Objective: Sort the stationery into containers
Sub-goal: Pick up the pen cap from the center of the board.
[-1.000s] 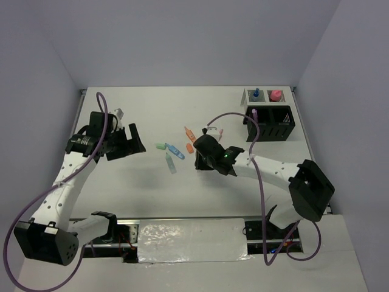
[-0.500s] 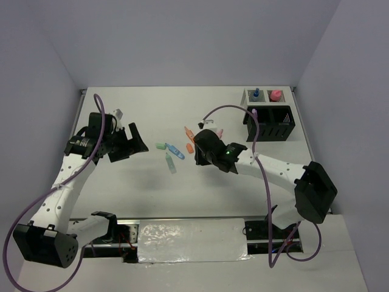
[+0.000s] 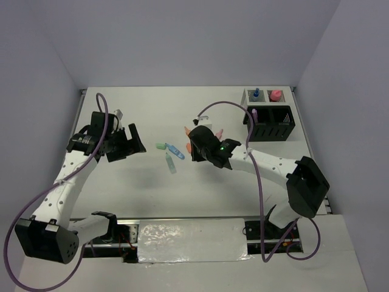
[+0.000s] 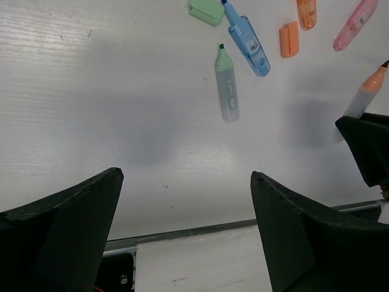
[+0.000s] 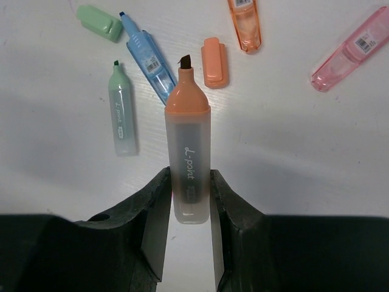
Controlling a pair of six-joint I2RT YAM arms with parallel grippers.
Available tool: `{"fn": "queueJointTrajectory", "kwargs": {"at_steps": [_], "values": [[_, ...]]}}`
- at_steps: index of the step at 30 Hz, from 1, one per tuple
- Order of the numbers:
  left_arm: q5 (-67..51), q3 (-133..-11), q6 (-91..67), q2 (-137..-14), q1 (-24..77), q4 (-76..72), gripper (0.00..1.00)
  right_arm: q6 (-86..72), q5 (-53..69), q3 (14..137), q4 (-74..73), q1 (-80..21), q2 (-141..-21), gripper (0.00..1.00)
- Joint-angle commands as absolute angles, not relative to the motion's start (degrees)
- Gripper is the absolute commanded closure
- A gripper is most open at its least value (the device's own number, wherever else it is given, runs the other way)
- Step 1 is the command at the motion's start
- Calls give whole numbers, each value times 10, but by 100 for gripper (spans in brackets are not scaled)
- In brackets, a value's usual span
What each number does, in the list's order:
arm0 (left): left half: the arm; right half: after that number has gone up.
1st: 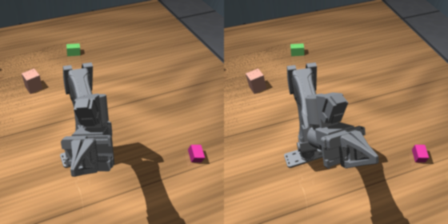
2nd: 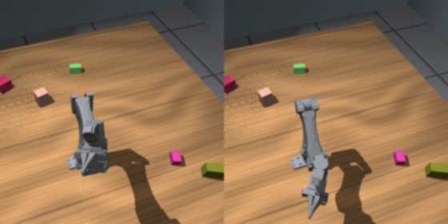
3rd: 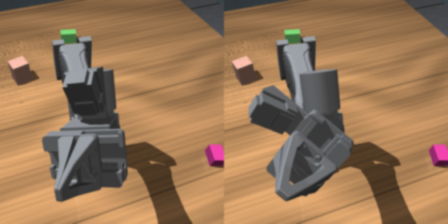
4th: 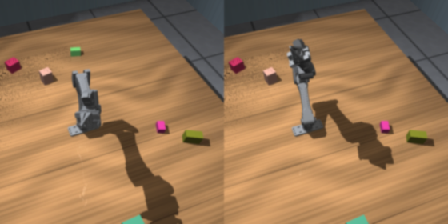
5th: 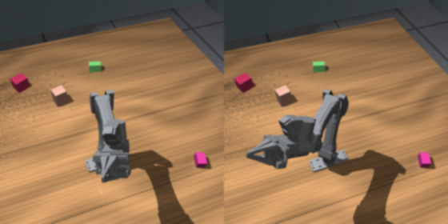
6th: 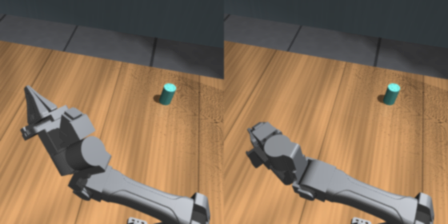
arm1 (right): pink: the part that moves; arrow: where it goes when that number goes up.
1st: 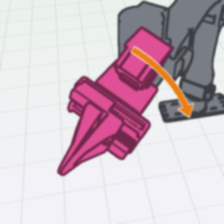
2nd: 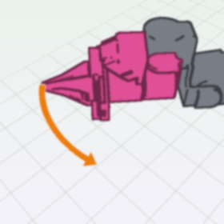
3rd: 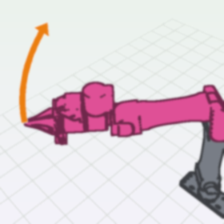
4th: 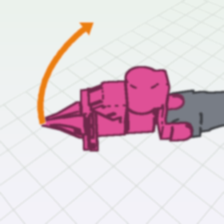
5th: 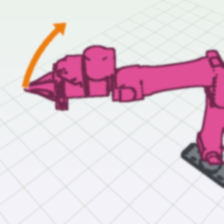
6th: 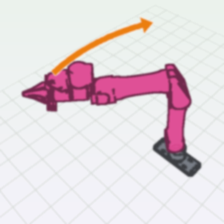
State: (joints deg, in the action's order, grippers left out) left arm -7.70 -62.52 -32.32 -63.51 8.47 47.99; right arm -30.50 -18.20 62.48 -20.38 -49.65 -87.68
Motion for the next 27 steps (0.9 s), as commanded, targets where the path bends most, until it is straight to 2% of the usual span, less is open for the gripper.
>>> {"fn": "queueJointTrajectory", "kwargs": {"at_steps": [1, 6, 11, 17, 24, 27], "values": [[-65, -663, -295, -654, 87, 481, 1, -288, -178, 626, -185, -487, -855, 93], [-54, -693, -282, -675, 87, 476, 1, -239, -135, 617, -201, -461, -804, 94], [-99, -689, -295, -713, 87, 432, 1, -242, -131, 588, -259, -430, -738, 93], [-119, -729, -315, -838, 113, 366, 1, -215, -84, 605, -344, -418, -692, 92], [-56, -915, -338, -1009, 211, 388, 1, -271, -148, 620, -457, -413, -643, 91], [38, -1014, -387, -1088, 257, 468, 1, -321, -197, 638, -525, -407, -646, 91]]}}
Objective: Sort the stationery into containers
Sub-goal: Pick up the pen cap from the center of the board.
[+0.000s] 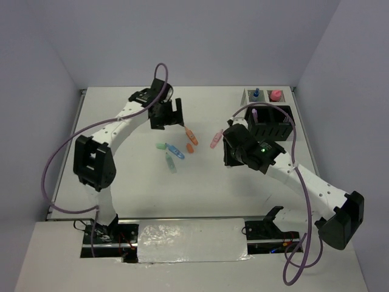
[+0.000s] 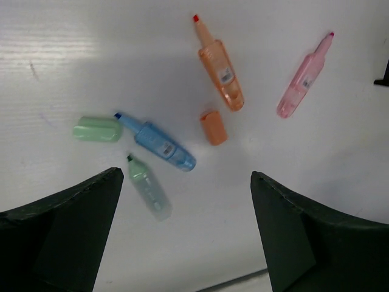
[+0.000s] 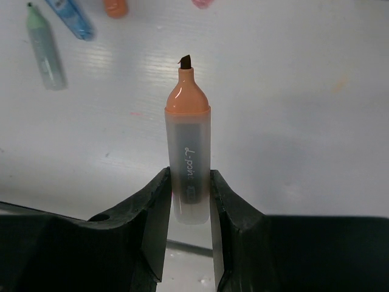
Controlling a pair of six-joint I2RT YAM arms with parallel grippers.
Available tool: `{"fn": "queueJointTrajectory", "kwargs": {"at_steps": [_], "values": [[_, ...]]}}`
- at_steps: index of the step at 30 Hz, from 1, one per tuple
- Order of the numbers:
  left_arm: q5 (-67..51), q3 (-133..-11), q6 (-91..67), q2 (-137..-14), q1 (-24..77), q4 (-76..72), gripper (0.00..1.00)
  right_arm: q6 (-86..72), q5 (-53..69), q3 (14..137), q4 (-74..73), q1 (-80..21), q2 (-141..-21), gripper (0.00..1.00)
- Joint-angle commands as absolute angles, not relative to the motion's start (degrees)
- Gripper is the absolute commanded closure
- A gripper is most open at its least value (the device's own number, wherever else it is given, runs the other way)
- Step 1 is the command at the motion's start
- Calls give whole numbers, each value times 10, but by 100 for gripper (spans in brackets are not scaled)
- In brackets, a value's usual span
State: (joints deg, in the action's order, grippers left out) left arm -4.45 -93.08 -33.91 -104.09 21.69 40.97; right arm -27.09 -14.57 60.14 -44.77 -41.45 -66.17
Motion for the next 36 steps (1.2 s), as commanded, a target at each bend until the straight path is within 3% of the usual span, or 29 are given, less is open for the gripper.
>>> {"fn": "queueJointTrajectory", "kwargs": {"at_steps": [1, 3, 11, 15, 27, 36], "values": [[70, -1038, -403, -1105, 271, 492, 1, -332, -206, 644, -553, -406, -647, 91], [148, -1090, -453, -1143, 311, 544, 1, -347, -200, 655, -564, -406, -639, 91], [190, -1119, -536, -1221, 377, 543, 11, -345, -175, 656, -564, -405, -574, 89], [189, -1106, -550, -1238, 381, 520, 11, -336, -153, 642, -554, -404, -563, 89], [191, -1107, -580, -1288, 382, 516, 29, -280, -120, 643, -539, -404, -550, 89], [179, -1094, -573, -1296, 389, 497, 33, -259, -106, 650, -522, -396, -559, 89]]}}
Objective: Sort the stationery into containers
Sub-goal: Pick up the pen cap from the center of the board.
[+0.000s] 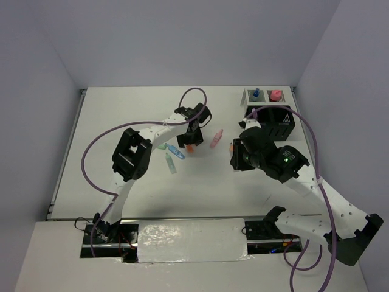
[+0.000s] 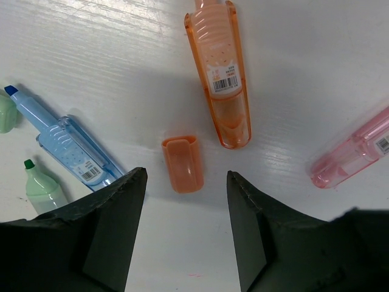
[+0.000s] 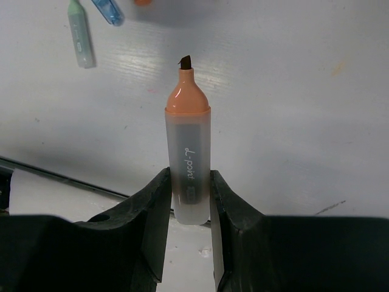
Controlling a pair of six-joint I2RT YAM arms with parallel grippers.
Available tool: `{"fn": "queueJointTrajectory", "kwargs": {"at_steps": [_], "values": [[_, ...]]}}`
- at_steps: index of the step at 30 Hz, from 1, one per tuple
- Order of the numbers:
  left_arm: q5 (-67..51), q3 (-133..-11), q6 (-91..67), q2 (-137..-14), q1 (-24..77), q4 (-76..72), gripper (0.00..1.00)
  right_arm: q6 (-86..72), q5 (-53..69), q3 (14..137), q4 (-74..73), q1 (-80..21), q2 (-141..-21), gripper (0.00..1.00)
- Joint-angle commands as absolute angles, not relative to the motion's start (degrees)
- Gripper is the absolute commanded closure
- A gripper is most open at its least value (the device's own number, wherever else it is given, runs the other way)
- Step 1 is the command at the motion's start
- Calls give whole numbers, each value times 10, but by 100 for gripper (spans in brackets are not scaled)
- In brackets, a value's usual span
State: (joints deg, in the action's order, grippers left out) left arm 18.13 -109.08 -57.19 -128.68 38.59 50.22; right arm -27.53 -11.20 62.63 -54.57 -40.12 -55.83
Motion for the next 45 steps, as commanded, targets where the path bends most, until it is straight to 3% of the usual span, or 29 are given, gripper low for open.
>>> {"fn": "queueJointTrajectory", "kwargs": {"at_steps": [1, 14, 18, 21, 37, 45], "values": [[179, -1093, -571, -1298, 390, 494, 33, -258, -104, 648, -520, -396, -559, 89], [188, -1107, -543, -1231, 393, 489, 27, -259, -83, 625, -498, -388, -555, 89], [206, -1113, -528, -1188, 387, 508, 9, -243, -63, 617, -490, -387, -560, 89], [202, -1089, -515, -1156, 370, 509, 4, -222, -45, 606, -474, -387, -557, 89], [113, -1025, -404, -1064, 323, 482, 5, -151, -36, 599, -466, -387, -561, 89], [145, -1049, -505, -1128, 366, 504, 9, -170, -42, 604, -471, -385, -574, 89]]}}
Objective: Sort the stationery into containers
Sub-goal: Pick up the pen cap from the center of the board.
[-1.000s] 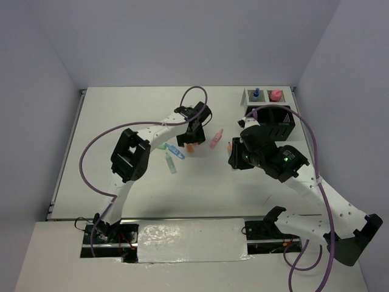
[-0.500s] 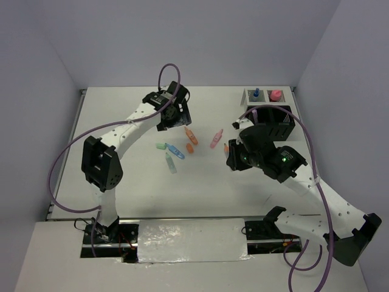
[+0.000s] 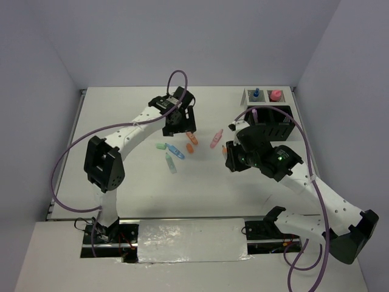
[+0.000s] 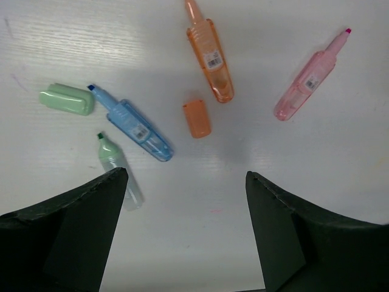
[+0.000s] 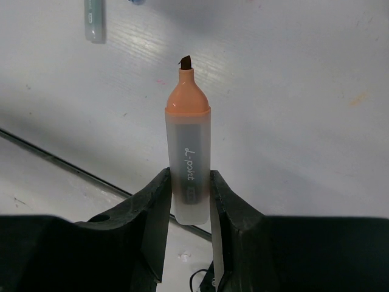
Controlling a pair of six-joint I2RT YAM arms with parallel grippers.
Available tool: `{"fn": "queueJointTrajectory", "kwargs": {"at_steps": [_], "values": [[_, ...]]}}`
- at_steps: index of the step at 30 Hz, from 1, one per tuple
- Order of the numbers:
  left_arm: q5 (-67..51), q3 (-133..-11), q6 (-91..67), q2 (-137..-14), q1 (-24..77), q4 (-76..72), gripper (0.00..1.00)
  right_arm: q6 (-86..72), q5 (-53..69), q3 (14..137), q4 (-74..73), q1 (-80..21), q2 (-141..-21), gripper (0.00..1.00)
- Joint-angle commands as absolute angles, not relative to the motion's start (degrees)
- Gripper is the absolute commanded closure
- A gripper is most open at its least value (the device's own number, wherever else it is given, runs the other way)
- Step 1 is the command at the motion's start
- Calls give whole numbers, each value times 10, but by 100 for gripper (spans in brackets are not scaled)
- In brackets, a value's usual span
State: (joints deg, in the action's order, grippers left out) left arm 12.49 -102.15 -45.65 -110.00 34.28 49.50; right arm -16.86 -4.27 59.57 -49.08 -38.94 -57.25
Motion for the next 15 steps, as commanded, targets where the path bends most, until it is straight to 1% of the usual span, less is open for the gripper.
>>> {"fn": "queueJointTrajectory", "kwargs": {"at_steps": [1, 5, 9, 15], "values": [[148, -1054, -512, -1139, 373, 502, 10, -168, -41, 606, -474, -386, -572, 89], [156, -1089, -537, -1198, 392, 491, 16, -163, -42, 610, -482, -384, -565, 89], [165, -1091, -550, -1229, 395, 499, 21, -159, -45, 608, -490, -385, -557, 89], [173, -1058, -559, -1239, 394, 483, 23, -153, -37, 597, -489, -384, -551, 89]]}}
